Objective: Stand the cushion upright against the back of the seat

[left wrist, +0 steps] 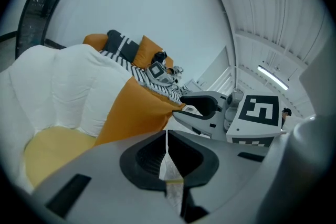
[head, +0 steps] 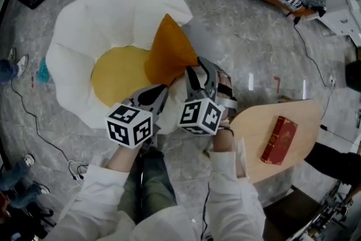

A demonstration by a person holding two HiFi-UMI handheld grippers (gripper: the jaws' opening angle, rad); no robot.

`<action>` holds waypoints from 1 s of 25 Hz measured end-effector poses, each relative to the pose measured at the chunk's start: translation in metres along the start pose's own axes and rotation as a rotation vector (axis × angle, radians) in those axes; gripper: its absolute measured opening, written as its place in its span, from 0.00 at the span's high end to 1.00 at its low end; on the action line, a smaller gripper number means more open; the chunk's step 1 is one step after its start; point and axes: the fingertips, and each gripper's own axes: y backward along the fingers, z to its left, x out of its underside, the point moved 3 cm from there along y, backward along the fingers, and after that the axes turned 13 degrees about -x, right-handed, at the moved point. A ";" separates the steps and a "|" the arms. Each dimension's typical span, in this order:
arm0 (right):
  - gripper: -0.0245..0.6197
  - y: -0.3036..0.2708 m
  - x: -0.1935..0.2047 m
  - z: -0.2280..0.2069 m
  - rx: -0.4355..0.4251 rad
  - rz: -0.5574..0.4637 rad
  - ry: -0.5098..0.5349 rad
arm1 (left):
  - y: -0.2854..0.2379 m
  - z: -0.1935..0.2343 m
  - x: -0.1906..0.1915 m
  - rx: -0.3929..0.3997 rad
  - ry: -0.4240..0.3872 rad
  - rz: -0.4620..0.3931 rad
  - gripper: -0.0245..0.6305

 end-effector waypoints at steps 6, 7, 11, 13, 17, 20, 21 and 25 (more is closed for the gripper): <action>0.71 0.020 -0.022 0.003 0.031 -0.046 -0.067 | 0.018 0.004 -0.009 -0.005 -0.014 -0.013 0.95; 0.71 0.023 -0.026 0.005 0.032 -0.053 -0.082 | 0.022 0.005 -0.011 -0.007 -0.021 -0.013 0.95; 0.71 0.039 -0.045 0.014 0.018 -0.085 -0.139 | 0.042 0.007 -0.025 -0.002 -0.027 -0.040 0.95; 0.71 0.051 -0.058 0.015 0.015 -0.105 -0.165 | 0.054 0.005 -0.035 0.000 -0.035 -0.055 0.95; 0.71 0.084 -0.088 0.017 0.010 -0.151 -0.233 | 0.086 -0.002 -0.051 0.000 -0.046 -0.078 0.95; 0.71 0.110 -0.106 0.019 0.027 -0.196 -0.285 | 0.111 -0.007 -0.059 -0.006 -0.051 -0.091 0.95; 0.71 0.117 -0.110 0.021 0.028 -0.203 -0.296 | 0.119 -0.009 -0.060 -0.006 -0.051 -0.093 0.95; 0.71 0.144 -0.129 0.029 0.025 -0.228 -0.318 | 0.150 -0.019 -0.069 0.002 -0.071 -0.106 0.95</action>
